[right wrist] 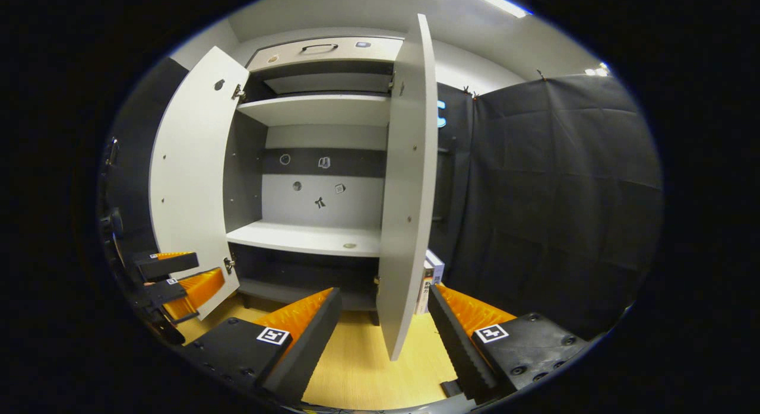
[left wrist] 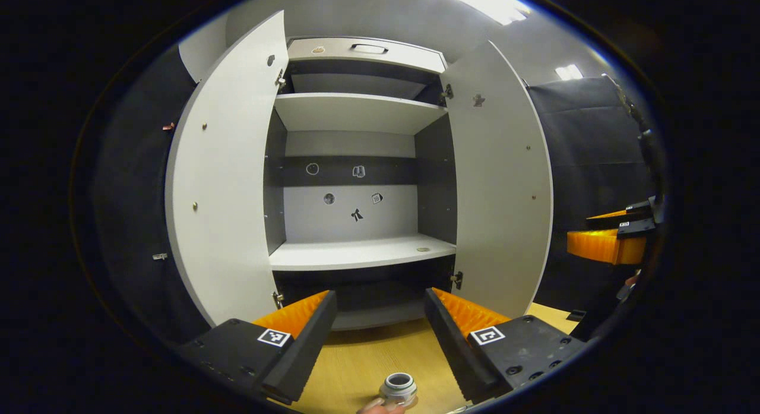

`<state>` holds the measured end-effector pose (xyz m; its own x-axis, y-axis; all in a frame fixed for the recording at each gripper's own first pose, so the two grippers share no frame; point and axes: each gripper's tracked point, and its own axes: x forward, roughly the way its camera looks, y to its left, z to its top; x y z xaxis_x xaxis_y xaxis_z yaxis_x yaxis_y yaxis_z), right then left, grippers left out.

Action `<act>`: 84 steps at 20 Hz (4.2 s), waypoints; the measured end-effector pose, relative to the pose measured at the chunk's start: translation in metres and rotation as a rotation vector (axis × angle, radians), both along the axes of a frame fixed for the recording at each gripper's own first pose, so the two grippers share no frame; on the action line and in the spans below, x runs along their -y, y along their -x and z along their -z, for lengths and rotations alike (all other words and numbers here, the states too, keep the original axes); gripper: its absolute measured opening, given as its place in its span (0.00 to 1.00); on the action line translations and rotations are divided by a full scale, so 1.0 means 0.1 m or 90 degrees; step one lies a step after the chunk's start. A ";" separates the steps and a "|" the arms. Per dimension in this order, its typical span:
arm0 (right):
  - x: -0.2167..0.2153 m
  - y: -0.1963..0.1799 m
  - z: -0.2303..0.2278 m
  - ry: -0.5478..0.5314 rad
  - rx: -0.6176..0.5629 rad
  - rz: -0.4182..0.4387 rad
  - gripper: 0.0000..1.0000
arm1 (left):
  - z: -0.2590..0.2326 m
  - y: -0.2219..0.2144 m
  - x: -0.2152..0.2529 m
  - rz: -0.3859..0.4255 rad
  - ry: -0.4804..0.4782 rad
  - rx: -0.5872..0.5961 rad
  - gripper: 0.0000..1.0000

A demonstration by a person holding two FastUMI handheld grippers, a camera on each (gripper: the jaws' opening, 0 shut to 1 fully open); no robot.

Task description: Grasp the bottle in the cabinet with the left hand and place it on the coaster, then close the right door with the right hand and the left door with the left hand.

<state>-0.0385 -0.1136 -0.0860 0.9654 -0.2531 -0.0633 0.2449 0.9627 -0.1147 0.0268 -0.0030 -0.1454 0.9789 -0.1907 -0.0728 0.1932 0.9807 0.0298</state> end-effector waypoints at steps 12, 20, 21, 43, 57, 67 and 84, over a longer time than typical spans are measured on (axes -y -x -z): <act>0.97 -0.39 -0.56 -0.009 0.064 0.054 0.98 | -0.53 0.24 0.12 -0.023 0.024 -0.021 0.95; 1.00 -0.89 -0.57 0.013 0.050 -0.117 0.97 | -0.67 0.04 0.57 -0.077 0.038 -0.004 0.95; 0.96 -0.93 -0.58 0.011 0.049 -0.140 0.97 | -0.65 0.02 0.60 -0.086 0.035 -0.004 0.95; 0.01 -1.29 -0.57 -0.016 0.049 -0.230 0.92 | -0.68 0.06 -0.11 -0.127 0.062 -0.012 0.95; -0.96 -2.08 -0.47 -0.017 0.074 -0.211 0.96 | -0.80 0.25 -1.31 -0.213 0.025 0.013 0.95; -1.23 -2.52 -0.43 0.013 0.088 -0.150 0.95 | -0.92 0.65 -1.91 -0.298 0.033 0.035 0.95; -1.33 -2.91 -0.34 0.072 0.085 -0.058 0.96 | -1.00 0.18 -2.40 -0.232 0.070 0.045 0.94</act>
<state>0.2524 0.0191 -0.0521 0.9825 -0.1627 0.0910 0.1778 0.9644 -0.1959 0.0085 0.2375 -0.0452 0.9859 0.1674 -0.0016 -0.1670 0.9828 -0.0793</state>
